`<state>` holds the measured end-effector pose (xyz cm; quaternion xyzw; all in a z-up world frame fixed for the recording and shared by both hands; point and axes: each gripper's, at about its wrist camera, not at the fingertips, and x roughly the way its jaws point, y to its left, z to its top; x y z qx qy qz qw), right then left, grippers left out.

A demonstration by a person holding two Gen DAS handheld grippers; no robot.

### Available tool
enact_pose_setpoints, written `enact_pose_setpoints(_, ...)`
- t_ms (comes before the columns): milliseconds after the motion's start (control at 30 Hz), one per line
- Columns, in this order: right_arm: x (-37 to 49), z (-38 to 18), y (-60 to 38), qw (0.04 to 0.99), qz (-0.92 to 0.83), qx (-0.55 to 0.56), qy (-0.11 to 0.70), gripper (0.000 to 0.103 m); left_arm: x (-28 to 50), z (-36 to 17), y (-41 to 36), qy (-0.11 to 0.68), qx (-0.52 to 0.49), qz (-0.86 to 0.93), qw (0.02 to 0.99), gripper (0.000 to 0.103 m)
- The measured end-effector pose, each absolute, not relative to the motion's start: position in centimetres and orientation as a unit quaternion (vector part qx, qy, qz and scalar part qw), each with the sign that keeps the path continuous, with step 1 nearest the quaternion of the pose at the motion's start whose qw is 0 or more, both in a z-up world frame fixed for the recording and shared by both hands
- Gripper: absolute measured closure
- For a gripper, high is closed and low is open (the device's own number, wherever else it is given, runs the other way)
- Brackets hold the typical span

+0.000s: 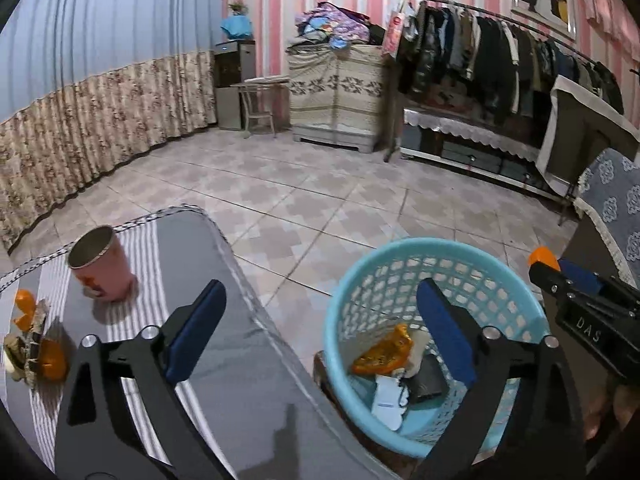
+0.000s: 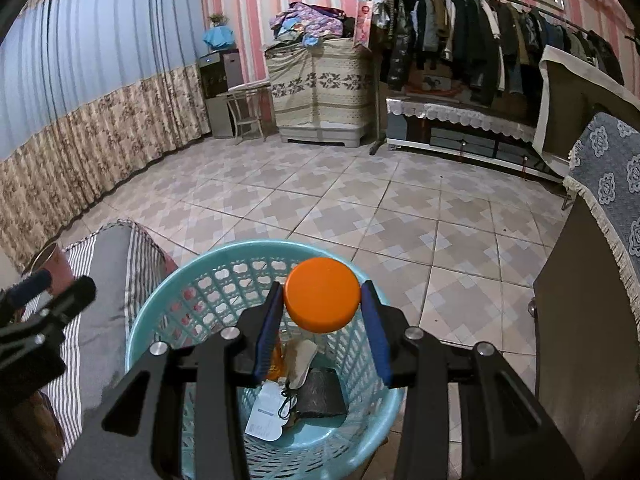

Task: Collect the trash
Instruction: 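Open the left tool to drop the snack bag while the right tool drops the lid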

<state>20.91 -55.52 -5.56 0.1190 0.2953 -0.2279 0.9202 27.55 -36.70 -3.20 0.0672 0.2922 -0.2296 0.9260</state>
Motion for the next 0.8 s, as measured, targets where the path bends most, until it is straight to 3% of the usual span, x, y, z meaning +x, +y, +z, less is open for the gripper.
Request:
enact_pose_setpoints(133,21.4,-5.6,-54.9,0.921,-0.221,0.115,0.301,0.062,27.7,-3.2,-35.6,0.292,0.067,-0.222,0.928,0.006)
enact_pose_setpoints(167,21.4,-5.6,-54.9,0.92,-0.219,0.115,0.303,0.053,27.7,-3.2,-35.3,0.289,0.068,-0.218,0.93,0.006)
enact_pose_setpoints(200,21.6,-5.6,-54.8,0.92,-0.219,0.115,0.304,0.033,27.6,-3.2,-35.2,0.288,0.069,-0.216,0.931,0.006)
enact_pose_setpoints(233,21.5,-5.5,-54.7,0.92,-0.224,0.113,0.301,0.026,27.6,-3.2,-35.0,0.287,0.07,-0.214,0.931,0.006)
enact_pose_setpoints(400,22.1,-5.5,-54.1,0.921,-0.223,0.106,0.301,0.013,27.6,-2.7,-33.5,0.285,0.063,-0.21,0.933,0.006)
enact_pose_setpoints(800,22.1,-4.6,-53.0,0.924,-0.237,0.073,0.291,0.01,26.8,-0.3,-28.5,0.262,0.044,-0.185,0.946,0.006)
